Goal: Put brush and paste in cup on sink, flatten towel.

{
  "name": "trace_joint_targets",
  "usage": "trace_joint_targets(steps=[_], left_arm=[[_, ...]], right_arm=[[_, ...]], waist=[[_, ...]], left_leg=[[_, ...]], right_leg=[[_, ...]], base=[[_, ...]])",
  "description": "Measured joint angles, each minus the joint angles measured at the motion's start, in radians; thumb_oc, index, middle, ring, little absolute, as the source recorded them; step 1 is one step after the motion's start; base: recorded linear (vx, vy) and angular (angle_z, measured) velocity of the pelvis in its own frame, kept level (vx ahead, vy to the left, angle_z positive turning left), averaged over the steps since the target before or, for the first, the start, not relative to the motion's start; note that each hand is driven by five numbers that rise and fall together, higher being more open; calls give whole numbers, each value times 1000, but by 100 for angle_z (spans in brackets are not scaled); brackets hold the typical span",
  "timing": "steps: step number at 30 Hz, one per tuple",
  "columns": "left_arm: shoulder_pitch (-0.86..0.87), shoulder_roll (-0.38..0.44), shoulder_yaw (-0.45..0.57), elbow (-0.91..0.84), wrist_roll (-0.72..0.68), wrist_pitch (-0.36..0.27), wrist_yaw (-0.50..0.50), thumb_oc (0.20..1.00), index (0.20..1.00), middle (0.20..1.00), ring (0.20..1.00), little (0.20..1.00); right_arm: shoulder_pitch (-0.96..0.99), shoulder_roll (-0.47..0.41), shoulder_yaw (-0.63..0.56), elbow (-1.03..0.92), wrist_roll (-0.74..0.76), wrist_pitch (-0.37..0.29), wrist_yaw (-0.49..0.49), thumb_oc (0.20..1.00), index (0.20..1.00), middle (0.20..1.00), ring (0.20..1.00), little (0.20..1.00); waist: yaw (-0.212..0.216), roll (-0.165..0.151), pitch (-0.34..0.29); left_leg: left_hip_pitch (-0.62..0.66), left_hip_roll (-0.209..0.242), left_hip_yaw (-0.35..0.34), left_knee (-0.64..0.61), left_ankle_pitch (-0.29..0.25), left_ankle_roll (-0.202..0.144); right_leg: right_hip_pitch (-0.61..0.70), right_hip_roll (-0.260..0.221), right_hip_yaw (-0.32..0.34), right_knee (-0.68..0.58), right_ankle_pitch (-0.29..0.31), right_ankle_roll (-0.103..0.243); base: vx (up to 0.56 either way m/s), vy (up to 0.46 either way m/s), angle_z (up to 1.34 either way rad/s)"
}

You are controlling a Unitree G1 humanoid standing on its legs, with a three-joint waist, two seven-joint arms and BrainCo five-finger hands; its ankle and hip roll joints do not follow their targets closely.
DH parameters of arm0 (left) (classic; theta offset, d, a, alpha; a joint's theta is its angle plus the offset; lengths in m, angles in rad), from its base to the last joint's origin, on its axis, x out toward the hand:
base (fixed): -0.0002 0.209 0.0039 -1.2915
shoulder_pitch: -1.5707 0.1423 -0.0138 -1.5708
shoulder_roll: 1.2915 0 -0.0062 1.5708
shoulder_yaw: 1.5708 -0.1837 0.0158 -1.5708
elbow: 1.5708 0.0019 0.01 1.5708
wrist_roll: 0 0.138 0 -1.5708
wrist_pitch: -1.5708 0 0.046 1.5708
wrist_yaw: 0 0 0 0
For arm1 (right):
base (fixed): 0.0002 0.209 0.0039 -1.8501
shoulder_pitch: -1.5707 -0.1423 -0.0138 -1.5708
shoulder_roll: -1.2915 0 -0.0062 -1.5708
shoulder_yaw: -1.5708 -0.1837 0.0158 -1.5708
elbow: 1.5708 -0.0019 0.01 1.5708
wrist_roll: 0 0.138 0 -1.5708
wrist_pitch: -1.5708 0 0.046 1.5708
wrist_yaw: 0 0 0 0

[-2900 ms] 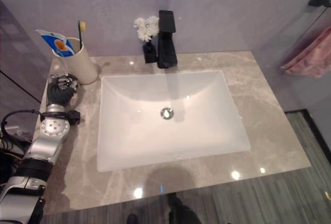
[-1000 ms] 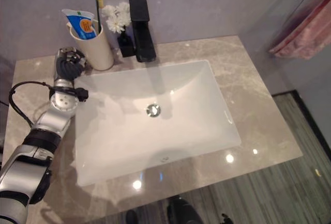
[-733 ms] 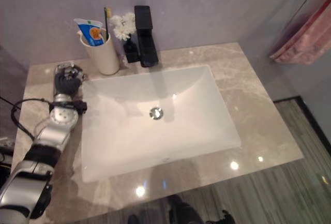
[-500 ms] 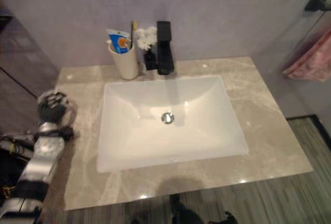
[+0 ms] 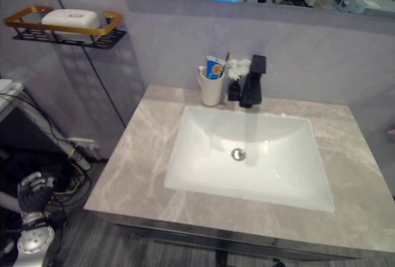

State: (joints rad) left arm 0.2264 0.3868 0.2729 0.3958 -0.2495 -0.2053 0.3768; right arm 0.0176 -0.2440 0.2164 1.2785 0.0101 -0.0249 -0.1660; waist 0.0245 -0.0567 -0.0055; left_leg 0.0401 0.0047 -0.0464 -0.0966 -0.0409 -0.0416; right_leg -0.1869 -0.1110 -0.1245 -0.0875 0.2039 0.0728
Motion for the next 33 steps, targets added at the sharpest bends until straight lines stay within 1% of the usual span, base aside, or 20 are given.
trace_joint_targets(steps=[1, 2, 3, 4, 5, 10, 12, 13, 14, 15, 16, 17, 19, 20, 22, 25, 28, 30, 32, 33], left_arm=[[11, -5, -5, 25, -16, 12, -3, 570, 570, 570, 570, 570], [27, -9, -12, 59, -34, 20, -14, 683, 683, 683, 683, 683], [33, -18, -13, 92, -52, 25, -26, 1000, 1000, 1000, 1000, 1000], [37, -26, -17, 151, -73, 31, -43, 1000, 1000, 1000, 1000, 1000], [46, -30, -74, 251, -108, 94, -92, 1000, 1000, 1000, 1000, 1000], [93, -51, -242, 302, -71, 182, -228, 1000, 1000, 1000, 1000, 1000], [34, -50, -334, 440, 6, 200, -273, 1000, 1000, 1000, 1000, 1000], [23, -56, -348, 450, 26, 215, -278, 1000, 1000, 1000, 1000, 1000], [14, -52, -364, 443, 43, 217, -278, 1000, 1000, 1000, 1000, 1000], [-20, -48, -432, 437, 89, 230, -291, 1000, 1000, 1000, 1000, 1000], [-38, -67, -452, 428, 119, 234, -304, 1000, 1000, 1000, 1000, 1000], [-48, -75, -474, 391, 139, 234, -313, 1000, 1000, 1000, 1000, 1000], [-62, -76, -501, 338, 162, 231, -331, 1000, 1000, 1000, 1000, 1000], [-65, -68, -504, 327, 171, 240, -337, 1000, 1000, 1000, 1000, 1000], [-72, -46, -510, 318, 176, 238, -345, 1000, 1000, 1000, 1000, 1000], [-68, -44, -492, 331, 183, 241, -345, 1000, 1000, 1000, 1000, 1000], [-64, -44, -492, 331, 183, 240, -352, 1000, 1000, 1000, 1000, 1000], [-51, -56, -492, 332, 182, 240, -353, 1000, 1000, 1000, 1000, 1000], [-45, -77, -485, 361, 182, 236, -351, 1000, 1000, 1000, 1000, 1000], [-47, -85, -494, 375, 182, 237, -351, 1000, 1000, 1000, 1000, 1000]], right_arm=[[1, 2, 0, -1, -8, 0, 0, 1000, 1000, 1000, 1000, 1000], [4, 4, 0, -1, -21, 1, 1, 1000, 1000, 1000, 1000, 1000], [6, 2, 0, -3, -28, 3, 2, 1000, 1000, 1000, 1000, 1000], [7, -3, 0, -4, -37, 8, 8, 1000, 1000, 1000, 1000, 1000], [5, -23, 0, -12, -74, 25, 26, 1000, 1000, 1000, 1000, 1000], [23, -50, -50, -44, -115, 52, 42, 1000, 1000, 1000, 1000, 1000], [46, -49, -65, -120, -101, 52, 44, 1000, 1000, 1000, 1000, 1000], [49, -44, -59, -128, -98, 53, 45, 1000, 1000, 1000, 1000, 1000], [47, -34, -53, -131, -94, 52, 43, 1000, 1000, 1000, 1000, 1000], [17, -28, -51, -130, -83, 51, 45, 1000, 1000, 1000, 1000, 1000], [11, -29, -50, -129, -65, 50, 44, 1000, 1000, 1000, 1000, 1000], [1, -32, -49, -129, -58, 53, 45, 1000, 1000, 1000, 1000, 1000], [-4, -32, -43, -133, -52, 53, 45, 1000, 1000, 1000, 1000, 1000], [-5, -30, -35, -132, -52, 49, 46, 1000, 1000, 1000, 1000, 1000], [-15, -34, -33, -116, -53, 49, 48, 1000, 1000, 1000, 1000, 1000], [-37, -37, -30, -78, -54, 47, 49, 1000, 1000, 1000, 1000, 1000], [-42, -36, -28, -63, -55, 48, 58, 1000, 1000, 1000, 1000, 1000], [-30, -44, -28, -64, -55, 49, 58, 1000, 1000, 1000, 1000, 1000], [-17, -53, -30, -79, -55, 46, 58, 1000, 1000, 1000, 1000, 1000], [-4, -53, -26, -86, -53, 42, 58, 1000, 1000, 1000, 1000, 1000]], waist=[[0, -6, 4], [-1, -16, 11], [-1, -17, 10], [-5, -22, 7], [-16, -23, 16], [-44, -16, 45], [-83, -23, 73], [-98, -25, 78], [-99, -36, 83], [-84, -2, 117], [-94, 26, 125], [-89, 42, 131], [-97, 64, 133], [-89, 63, 127], [-84, 53, 121], [-65, 58, 101], [-47, 67, 85], [-49, 72, 66], [-52, 100, 56], [-36, 109, 47]], left_leg=[[6, -5, 3, 0, 1, 5], [12, -15, -1, 4, 3, 11], [13, -21, -1, 4, 4, 15], [14, -31, 1, 10, 3, 21], [34, -52, 15, 28, -6, 37], [74, -121, 65, 58, -26, 91], [91, -153, 114, 103, -50, 130], [96, -159, 126, 114, -52, 139], [78, -165, 147, 154, -65, 147], [55, -129, 199, 197, -87, 158], [42, -99, 218, 197, -80, 166], [42, -73, 236, 184, -67, 166], [31, -41, 257, 160, -41, 162], [23, -36, 258, 153, -30, 155], [5, -27, 295, 110, 12, 151], [-35, -15, 334, 114, 26, 140], [-58, -9, 373, 101, 47, 122], [-72, 0, 387, 93, 69, 88], [-87, 36, 397, 100, 87, 60], [-115, 79, 413, 125, 97, 39]], right_leg=[[4, -4, 2, -1, 1, 2], [13, -14, 1, 0, 1, 6], [13, -20, 2, 0, 2, 10], [14, -29, 4, 0, 5, 16], [30, -46, 20, 1, 17, 33], [62, -101, 66, 1, 13, 60], [59, -137, 89, 54, -29, 109], [55, -139, 82, 71, -29, 116], [34, -138, 64, 119, 49, 103], [4, -117, -7, 131, 142, 107], [-19, -102, -81, 209, 85, 127], [-50, -91, -144, 375, -16, 93], [-49, -56, -143, 562, -163, 91], [-56, -38, -92, 635, -225, 99], [15, -30, -68, 635, -320, 86], [129, -50, -65, 525, -384, 98], [218, -53, -46, 371, -393, 89], [228, -33, -35, 280, -408, 43], [221, 0, -29, 255, -396, 19], [187, 42, 3, 257, -386, -15]], base=[[-119, 182, 14], [-116, 189, 3], [-122, 198, 6], [-151, 266, -13], [-116, 200, -24], [-87, 161, -29], [-271, 173, -58], [-243, 107, -40], [-290, 112, -73], [-276, 86, -77], [-275, 86, -84], [-221, 5, -50], [-178, -14, -46], [-135, -59, -34], [-138, -86, -44], [-85, -112, -51], [-78, -154, -39], [-137, -276, -42], [-137, -218, -34], [-161, -268, -53]])
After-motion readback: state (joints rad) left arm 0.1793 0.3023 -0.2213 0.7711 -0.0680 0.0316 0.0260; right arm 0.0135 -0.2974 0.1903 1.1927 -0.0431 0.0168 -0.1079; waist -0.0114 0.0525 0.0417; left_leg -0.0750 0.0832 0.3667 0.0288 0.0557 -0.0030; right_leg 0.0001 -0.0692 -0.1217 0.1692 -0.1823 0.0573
